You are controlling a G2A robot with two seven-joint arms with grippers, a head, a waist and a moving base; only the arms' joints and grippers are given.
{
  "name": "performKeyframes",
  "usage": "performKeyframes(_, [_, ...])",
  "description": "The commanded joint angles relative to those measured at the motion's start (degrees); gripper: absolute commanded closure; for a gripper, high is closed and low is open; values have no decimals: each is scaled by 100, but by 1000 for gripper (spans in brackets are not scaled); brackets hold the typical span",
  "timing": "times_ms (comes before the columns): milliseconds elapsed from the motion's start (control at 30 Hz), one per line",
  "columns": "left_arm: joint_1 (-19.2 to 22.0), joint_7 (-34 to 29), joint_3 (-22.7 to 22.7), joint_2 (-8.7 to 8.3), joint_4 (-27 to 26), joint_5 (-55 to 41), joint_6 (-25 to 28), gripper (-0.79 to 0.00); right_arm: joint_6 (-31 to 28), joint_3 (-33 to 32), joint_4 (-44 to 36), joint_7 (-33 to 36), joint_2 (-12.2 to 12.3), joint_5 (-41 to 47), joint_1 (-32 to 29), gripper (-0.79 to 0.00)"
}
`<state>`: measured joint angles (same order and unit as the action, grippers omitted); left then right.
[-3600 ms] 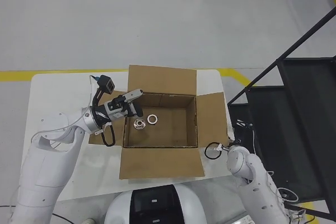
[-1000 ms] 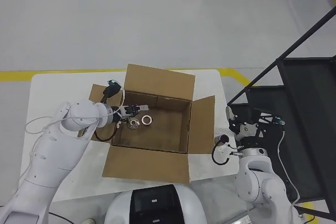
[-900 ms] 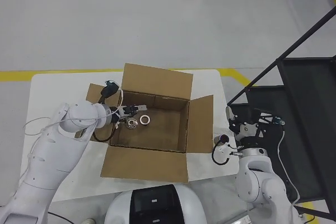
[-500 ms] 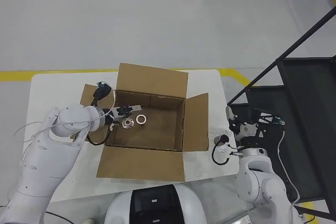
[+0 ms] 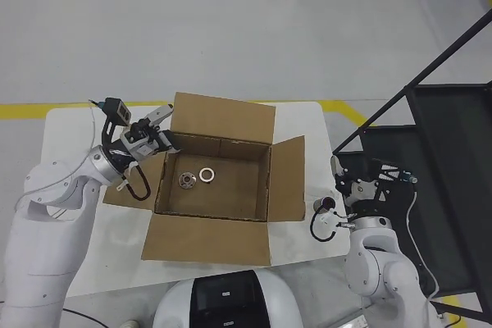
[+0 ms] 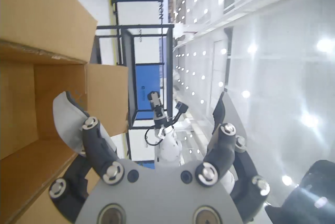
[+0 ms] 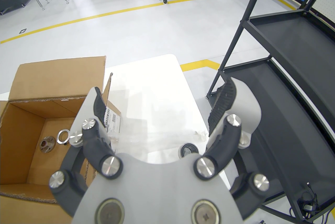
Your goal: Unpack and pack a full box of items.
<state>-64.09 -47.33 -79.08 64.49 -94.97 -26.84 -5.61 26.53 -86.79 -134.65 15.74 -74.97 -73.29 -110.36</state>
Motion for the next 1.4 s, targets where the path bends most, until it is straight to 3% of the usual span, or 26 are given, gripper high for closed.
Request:
performKeyframes(0, [4, -9, 7, -1, 0, 15, -13, -785, 0, 0, 0, 0, 0, 0, 0, -785])
performKeyframes(233, [4, -9, 7, -1, 0, 15, -13, -785, -80, 354, 0, 270, -17, -469, 408, -785])
performKeyframes(567, [4, -9, 7, -1, 0, 15, -13, -785, 11, 1398, 748, 1779, -111, -2002, 1916, -785])
performKeyframes(800, [4, -9, 7, -1, 0, 15, -13, -785, -683, 2418, 1096, 3276, -212, -3331, 2545, -785])
performKeyframes(933, [4, -9, 7, -1, 0, 15, -13, -785, -986, 2812, 1340, 3863, -320, -2641, 2813, -785])
performKeyframes(1067, [4, -9, 7, -1, 0, 15, -13, -785, -1186, 2879, 1787, 3960, -405, -1674, 3055, -785])
performKeyframes(1367, [4, -9, 7, -1, 0, 15, -13, -785, -1609, 2535, 2597, 4108, -492, 368, 3392, -785])
